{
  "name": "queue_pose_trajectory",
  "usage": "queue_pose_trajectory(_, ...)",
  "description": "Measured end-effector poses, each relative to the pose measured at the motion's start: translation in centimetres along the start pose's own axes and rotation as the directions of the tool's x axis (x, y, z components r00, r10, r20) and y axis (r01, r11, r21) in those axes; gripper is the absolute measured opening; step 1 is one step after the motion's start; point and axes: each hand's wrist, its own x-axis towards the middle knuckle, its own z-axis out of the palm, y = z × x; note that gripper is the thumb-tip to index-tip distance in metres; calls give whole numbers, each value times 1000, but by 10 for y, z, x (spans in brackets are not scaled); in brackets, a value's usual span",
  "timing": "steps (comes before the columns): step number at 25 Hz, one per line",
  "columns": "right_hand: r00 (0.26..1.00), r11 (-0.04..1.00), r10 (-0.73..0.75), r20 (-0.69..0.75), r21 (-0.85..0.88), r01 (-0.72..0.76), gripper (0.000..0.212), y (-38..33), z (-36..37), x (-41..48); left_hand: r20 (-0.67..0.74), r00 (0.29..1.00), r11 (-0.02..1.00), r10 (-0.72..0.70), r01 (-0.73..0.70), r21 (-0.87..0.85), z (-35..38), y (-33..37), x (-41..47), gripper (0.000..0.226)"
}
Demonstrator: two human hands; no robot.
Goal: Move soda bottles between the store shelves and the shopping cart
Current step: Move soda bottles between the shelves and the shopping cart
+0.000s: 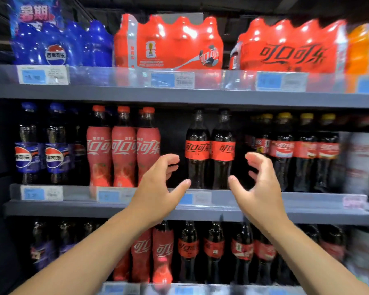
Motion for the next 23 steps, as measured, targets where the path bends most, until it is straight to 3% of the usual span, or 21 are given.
queue_pose_trajectory(2,969,985,168,182,5,-172,73,13,-1,13,42,986,985,-164,166,-53,22,5,13,71)
queue_pose_trajectory(4,919,973,210,335,20,-230,75,21,3,30,77,948,949,-307,311,-47,35,2,26,79)
queue_pose_trajectory(7,854,958,233,465,41,-284,65,29,8,54,137,912,919,-386,393,-25,42,-7,41,71)
queue_pose_trajectory(11,863,966,250,439,-50,-254,79,40,11,62,130,903,912,-409,410,25,41,-17,48,49)
queue_pose_trajectory(13,870,966,250,426,-49,-254,73,42,13,63,127,897,906,-423,417,68,40,-18,49,44)
queue_pose_trajectory(15,866,960,267,423,-40,-277,59,43,14,64,143,901,912,-410,405,63,40,-18,49,45)
queue_pose_trajectory(18,865,956,287,412,-72,-283,54,39,15,60,175,907,923,-383,384,32,35,-17,46,49)
queue_pose_trajectory(23,871,946,323,369,-113,-304,71,34,17,58,200,903,923,-381,383,32,34,-19,46,55)
